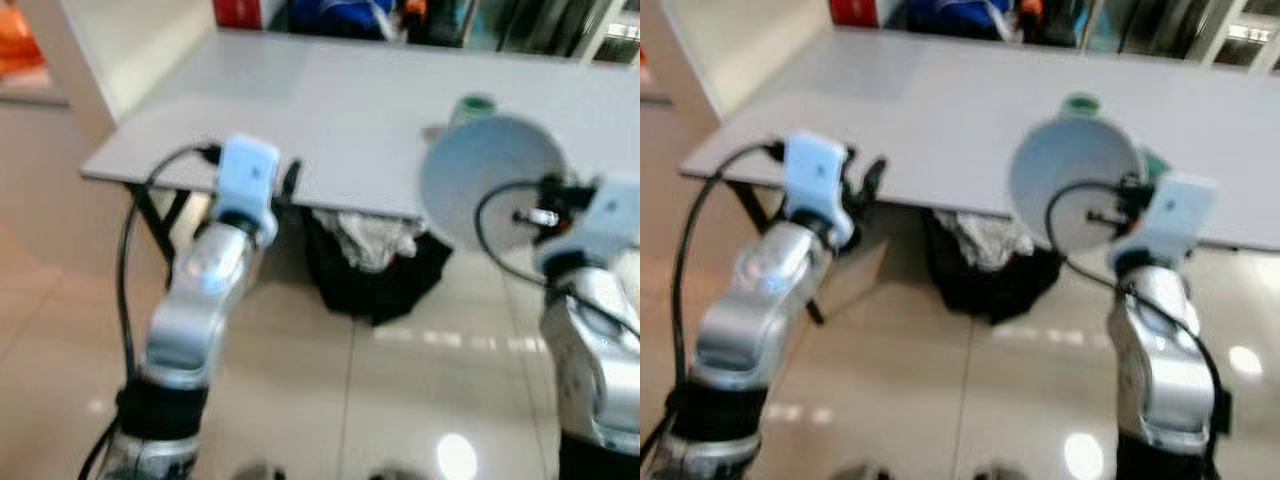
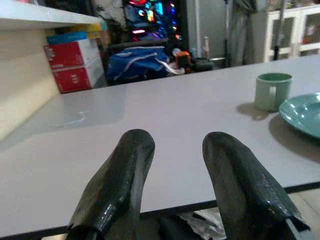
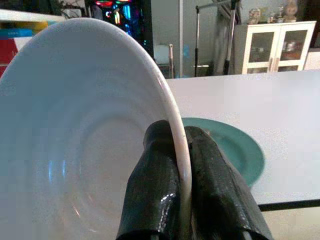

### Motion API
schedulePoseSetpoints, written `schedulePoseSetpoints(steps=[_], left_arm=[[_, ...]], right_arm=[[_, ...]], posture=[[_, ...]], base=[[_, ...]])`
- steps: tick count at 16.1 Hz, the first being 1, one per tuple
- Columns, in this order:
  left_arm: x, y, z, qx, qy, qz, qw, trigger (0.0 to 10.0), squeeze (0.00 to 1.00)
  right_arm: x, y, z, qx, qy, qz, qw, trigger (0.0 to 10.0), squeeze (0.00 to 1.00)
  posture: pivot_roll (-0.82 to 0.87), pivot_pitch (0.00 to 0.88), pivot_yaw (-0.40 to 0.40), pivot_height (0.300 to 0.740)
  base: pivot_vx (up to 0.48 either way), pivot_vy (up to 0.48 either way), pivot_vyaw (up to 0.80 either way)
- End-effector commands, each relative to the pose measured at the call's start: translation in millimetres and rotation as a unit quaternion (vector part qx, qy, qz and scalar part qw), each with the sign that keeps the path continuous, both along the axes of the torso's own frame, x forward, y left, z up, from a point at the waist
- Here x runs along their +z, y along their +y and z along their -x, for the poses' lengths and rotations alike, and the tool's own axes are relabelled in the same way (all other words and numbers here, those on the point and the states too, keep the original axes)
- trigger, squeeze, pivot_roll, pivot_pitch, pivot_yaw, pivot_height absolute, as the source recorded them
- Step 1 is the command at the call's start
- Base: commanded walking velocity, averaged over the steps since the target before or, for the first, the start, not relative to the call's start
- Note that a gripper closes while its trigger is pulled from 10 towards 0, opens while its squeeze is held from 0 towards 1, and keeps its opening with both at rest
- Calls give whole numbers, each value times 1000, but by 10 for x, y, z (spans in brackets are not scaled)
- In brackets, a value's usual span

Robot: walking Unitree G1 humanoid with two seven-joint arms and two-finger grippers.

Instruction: Setting the table

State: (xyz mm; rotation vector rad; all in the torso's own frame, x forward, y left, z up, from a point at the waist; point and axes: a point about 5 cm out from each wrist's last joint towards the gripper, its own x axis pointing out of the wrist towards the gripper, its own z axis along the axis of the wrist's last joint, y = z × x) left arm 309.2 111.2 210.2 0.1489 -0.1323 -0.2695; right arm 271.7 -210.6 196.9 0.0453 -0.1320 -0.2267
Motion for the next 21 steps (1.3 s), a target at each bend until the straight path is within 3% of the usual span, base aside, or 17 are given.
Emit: schedulePoseSetpoints(steps=[1,3,6,8,21], left_arm=[[17,-48,-7,-6,-2,-2,1000,10000,0],[21,-57,-4,-11,-4,-3,1000,10000,0],[87,-126,11,-40,0,33,999,10000,0],[83,-155,8,-46,-12,8,999,10000,0],[69,-135,-1,-57,-12,-4,998,10000,0]], right_arm=[[75,-52,11,-10,-18,2,1000,10000,0],[72,-50,-8,-8,-15,-16,1000,10000,0],[41,-98,-26,-22,-3,-41,999,10000,0],[44,-71,-34,-12,-3,-47,999,10000,0],[9,-68,-65,-22,10,-66,998,10000,0]], posture=[[-59,65,7,740],[-55,65,7,740],[-53,68,8,740],[-52,70,9,740],[-42,75,18,740]], base=[[0,-356,0],[0,-358,0],[0,0,0],[0,0,0],[219,0,-106]])
